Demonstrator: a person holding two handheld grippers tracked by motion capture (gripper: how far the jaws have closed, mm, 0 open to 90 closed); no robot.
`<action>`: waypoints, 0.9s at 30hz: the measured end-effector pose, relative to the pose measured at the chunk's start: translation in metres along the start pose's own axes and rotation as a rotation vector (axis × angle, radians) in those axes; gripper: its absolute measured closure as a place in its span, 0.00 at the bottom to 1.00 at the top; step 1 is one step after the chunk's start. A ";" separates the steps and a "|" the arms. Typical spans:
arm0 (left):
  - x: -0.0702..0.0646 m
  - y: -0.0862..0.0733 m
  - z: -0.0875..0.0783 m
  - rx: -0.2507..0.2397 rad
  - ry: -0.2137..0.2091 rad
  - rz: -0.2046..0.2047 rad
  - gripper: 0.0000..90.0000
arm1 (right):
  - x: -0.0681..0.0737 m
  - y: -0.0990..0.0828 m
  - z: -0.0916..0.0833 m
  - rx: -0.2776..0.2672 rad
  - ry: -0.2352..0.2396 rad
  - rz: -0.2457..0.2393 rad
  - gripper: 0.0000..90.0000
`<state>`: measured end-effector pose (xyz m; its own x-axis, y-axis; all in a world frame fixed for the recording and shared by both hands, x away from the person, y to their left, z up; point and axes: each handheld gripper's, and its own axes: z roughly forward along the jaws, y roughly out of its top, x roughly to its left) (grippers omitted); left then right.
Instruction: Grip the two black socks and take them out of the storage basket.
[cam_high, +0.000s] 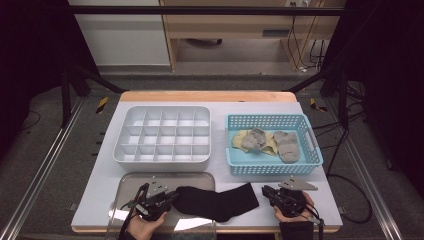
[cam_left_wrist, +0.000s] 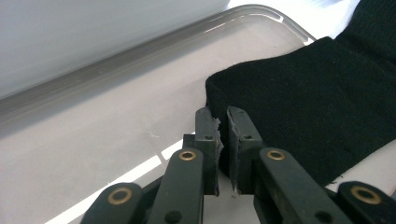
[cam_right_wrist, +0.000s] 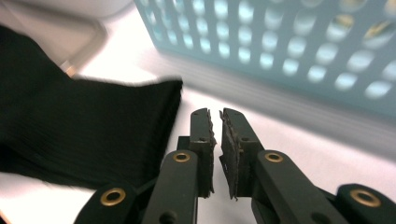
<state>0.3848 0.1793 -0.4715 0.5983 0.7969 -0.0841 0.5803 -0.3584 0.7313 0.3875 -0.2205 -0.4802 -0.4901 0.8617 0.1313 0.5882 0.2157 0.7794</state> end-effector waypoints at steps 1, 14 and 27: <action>0.000 0.000 0.000 0.000 0.001 0.000 0.92 | 0.001 -0.001 0.004 0.017 0.003 -0.003 0.92; 0.000 0.000 0.000 -0.001 0.000 -0.001 0.92 | 0.027 0.005 0.011 -0.024 0.126 -0.086 0.85; 0.001 0.000 0.000 -0.001 -0.007 -0.007 0.92 | 0.023 0.001 0.019 0.023 0.139 -0.022 0.88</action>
<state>0.3858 0.1803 -0.4716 0.5978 0.7961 -0.0943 0.5842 -0.3520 0.7313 0.3890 -0.1912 -0.4883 -0.5869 0.7848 0.1991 0.5901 0.2463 0.7688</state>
